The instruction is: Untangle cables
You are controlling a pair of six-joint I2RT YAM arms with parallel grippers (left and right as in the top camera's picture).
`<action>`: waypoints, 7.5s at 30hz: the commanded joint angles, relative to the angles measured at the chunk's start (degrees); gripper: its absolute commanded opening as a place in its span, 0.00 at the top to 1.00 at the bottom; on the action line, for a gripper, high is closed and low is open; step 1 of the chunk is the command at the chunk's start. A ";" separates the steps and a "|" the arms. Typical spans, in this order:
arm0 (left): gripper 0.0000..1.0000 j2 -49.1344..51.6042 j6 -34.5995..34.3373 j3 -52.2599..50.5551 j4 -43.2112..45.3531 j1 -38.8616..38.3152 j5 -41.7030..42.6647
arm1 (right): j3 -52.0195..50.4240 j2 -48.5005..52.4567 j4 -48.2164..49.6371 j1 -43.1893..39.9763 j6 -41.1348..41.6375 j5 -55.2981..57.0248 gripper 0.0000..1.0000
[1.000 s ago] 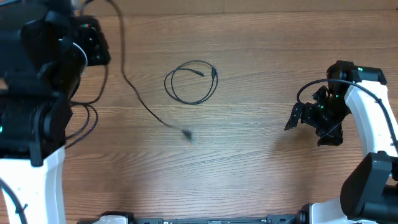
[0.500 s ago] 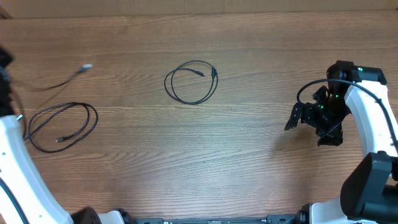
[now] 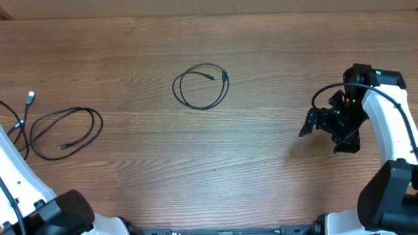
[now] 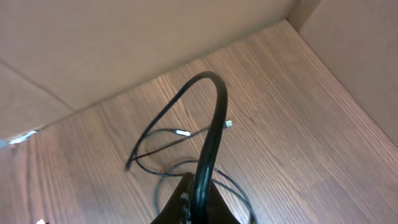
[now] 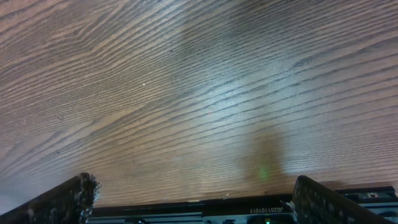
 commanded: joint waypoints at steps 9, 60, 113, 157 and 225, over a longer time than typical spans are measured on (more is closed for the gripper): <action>0.14 6.49 -0.70 0.39 1.27 -0.02 5.03 | 0.85 -0.81 -0.17 -0.20 -0.22 -0.50 0.01; 0.00 0.24 9.46 -4.55 -31.76 -53.09 30.23 | 0.85 -0.81 -0.66 -0.20 -0.20 -1.36 0.00; 0.96 23.67 5.70 -24.04 23.87 -58.90 20.52 | 0.85 -0.81 -0.17 -0.20 -0.20 -1.79 0.00; 0.96 26.21 4.63 -27.91 6.32 -58.80 14.86 | 0.85 -0.81 -0.22 -0.20 -0.20 -1.81 0.00; 0.03 33.22 -36.15 9.33 -1.44 -58.42 20.48 | 0.85 -0.81 0.07 -0.20 -0.20 -2.03 0.00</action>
